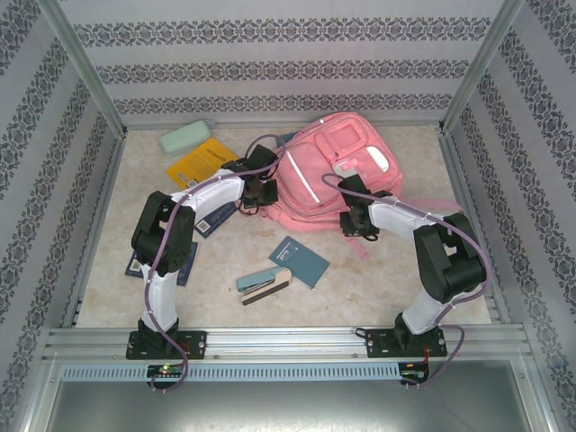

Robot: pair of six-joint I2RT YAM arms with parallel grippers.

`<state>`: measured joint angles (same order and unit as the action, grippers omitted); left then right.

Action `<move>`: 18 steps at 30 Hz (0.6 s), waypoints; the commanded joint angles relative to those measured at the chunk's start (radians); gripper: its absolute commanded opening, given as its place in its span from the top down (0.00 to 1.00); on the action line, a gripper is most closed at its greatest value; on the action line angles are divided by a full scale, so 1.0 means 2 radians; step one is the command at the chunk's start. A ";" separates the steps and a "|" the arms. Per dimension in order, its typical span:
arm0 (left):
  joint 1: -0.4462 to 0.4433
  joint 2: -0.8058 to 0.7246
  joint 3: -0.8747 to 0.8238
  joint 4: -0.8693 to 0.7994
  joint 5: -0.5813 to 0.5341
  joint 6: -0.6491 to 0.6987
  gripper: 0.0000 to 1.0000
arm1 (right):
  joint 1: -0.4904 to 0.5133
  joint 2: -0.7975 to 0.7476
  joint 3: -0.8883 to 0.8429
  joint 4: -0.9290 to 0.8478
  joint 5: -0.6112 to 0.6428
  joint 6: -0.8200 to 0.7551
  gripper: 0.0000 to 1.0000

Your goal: Pack the student bag

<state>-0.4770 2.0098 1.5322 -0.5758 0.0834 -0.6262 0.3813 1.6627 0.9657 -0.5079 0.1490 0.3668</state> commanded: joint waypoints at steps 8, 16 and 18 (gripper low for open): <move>0.024 0.008 0.046 -0.052 -0.044 0.041 1.00 | 0.011 -0.017 0.000 0.013 0.014 0.007 0.70; 0.024 0.011 0.042 -0.047 -0.032 0.035 1.00 | 0.021 -0.008 -0.004 0.020 0.010 0.008 0.71; 0.024 0.012 0.043 -0.047 -0.032 0.034 1.00 | 0.023 -0.008 -0.005 0.022 0.008 0.008 0.72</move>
<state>-0.4381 2.0212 1.5921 -0.6445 0.0414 -0.5701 0.4110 1.6409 0.9657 -0.4763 0.1516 0.3710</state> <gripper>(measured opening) 0.057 0.284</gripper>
